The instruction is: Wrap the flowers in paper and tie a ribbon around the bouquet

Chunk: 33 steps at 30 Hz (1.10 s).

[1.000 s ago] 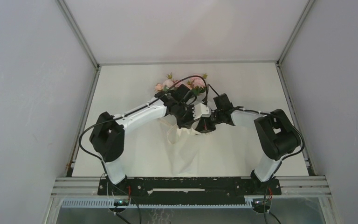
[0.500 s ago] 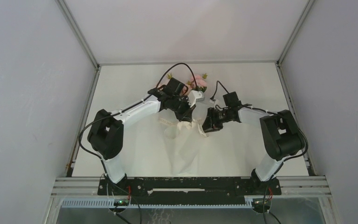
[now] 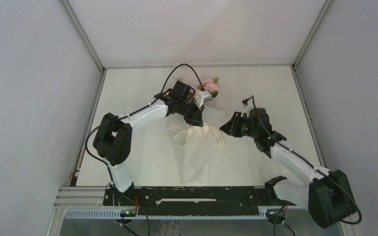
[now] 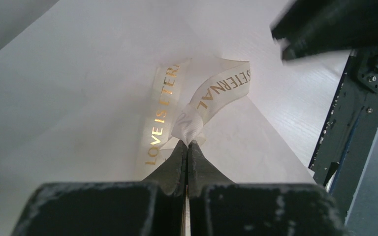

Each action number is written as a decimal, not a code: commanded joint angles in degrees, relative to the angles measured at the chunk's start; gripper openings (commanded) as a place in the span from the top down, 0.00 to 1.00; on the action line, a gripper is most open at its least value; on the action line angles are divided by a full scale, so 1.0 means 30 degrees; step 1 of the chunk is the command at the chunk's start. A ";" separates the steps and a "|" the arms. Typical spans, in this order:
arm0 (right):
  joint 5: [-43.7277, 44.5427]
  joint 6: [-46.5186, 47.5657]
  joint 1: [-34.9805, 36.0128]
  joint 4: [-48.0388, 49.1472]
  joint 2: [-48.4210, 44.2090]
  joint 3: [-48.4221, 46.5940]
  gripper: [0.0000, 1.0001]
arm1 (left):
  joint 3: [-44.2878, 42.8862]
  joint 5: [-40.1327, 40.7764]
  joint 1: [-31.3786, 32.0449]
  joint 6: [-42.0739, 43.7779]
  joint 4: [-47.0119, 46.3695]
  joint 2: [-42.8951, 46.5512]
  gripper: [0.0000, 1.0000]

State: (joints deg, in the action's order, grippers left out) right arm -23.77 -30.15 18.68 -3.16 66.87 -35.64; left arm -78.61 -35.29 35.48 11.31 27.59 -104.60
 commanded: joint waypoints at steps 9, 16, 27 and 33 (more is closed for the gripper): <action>0.9564 -0.4208 0.7441 0.9326 -0.0173 0.3445 0.57 | 0.0319 -0.1007 -0.0068 -0.1243 -0.0995 0.0062 1.00; 1.0638 -0.3983 0.7486 0.9851 0.3301 0.1751 0.52 | 0.0362 -0.0957 -0.0084 -0.1222 -0.0980 0.0072 1.00; 1.1127 -0.4118 0.7187 1.0590 0.6507 0.0732 0.54 | 0.0392 -0.1131 -0.0145 -0.1251 -0.0966 -0.0088 1.00; 1.1003 -0.4195 0.6465 0.8001 0.5990 0.0307 1.00 | 0.0409 -0.0880 -0.0489 -0.1228 -0.0960 -0.0129 1.00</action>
State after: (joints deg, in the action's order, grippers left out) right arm 8.62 -42.44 39.77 24.23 87.09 -32.51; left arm -78.50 -36.71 35.05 8.40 26.02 -104.92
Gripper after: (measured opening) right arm 0.073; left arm 0.006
